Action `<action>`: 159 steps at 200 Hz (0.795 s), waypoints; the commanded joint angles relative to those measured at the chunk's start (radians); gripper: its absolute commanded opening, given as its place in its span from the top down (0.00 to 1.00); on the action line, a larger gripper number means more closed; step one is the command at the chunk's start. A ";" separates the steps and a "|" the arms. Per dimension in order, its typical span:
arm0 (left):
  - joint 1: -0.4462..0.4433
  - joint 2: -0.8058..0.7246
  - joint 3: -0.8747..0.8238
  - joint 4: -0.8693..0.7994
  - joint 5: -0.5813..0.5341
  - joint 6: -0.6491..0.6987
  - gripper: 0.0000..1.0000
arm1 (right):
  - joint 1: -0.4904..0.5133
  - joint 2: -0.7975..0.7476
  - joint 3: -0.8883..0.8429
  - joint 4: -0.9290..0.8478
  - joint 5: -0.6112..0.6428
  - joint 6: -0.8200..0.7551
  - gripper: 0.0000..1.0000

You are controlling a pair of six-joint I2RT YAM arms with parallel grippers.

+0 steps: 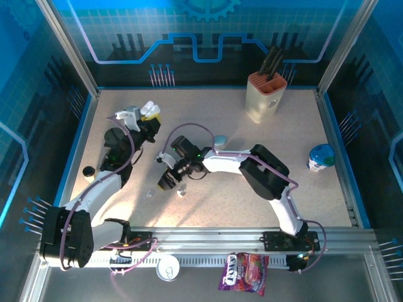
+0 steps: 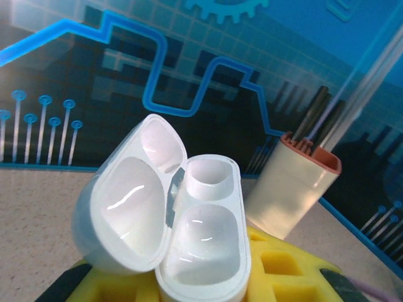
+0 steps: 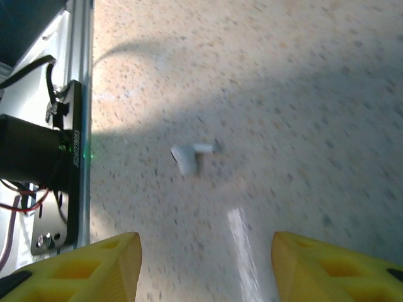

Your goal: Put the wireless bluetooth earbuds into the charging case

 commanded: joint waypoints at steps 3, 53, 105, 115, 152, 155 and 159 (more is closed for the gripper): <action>0.045 -0.024 0.056 -0.063 -0.027 -0.078 0.97 | 0.019 0.096 0.114 0.074 -0.055 0.034 0.41; 0.114 -0.026 0.120 -0.145 -0.046 -0.127 0.97 | 0.060 0.261 0.320 -0.013 -0.096 -0.013 0.41; 0.139 -0.019 0.157 -0.173 -0.017 -0.154 0.97 | 0.116 0.363 0.528 -0.292 -0.043 -0.178 0.41; 0.140 -0.023 0.159 -0.181 -0.013 -0.150 0.97 | 0.118 0.362 0.537 -0.328 -0.031 -0.203 0.42; 0.140 -0.042 0.161 -0.215 -0.006 -0.119 0.95 | 0.118 0.331 0.541 -0.470 0.022 -0.294 0.45; 0.140 -0.042 0.162 -0.217 -0.007 -0.118 0.95 | 0.117 0.327 0.541 -0.482 0.025 -0.301 0.45; 0.141 -0.042 0.161 -0.219 -0.007 -0.116 0.95 | 0.117 0.325 0.543 -0.499 0.029 -0.308 0.45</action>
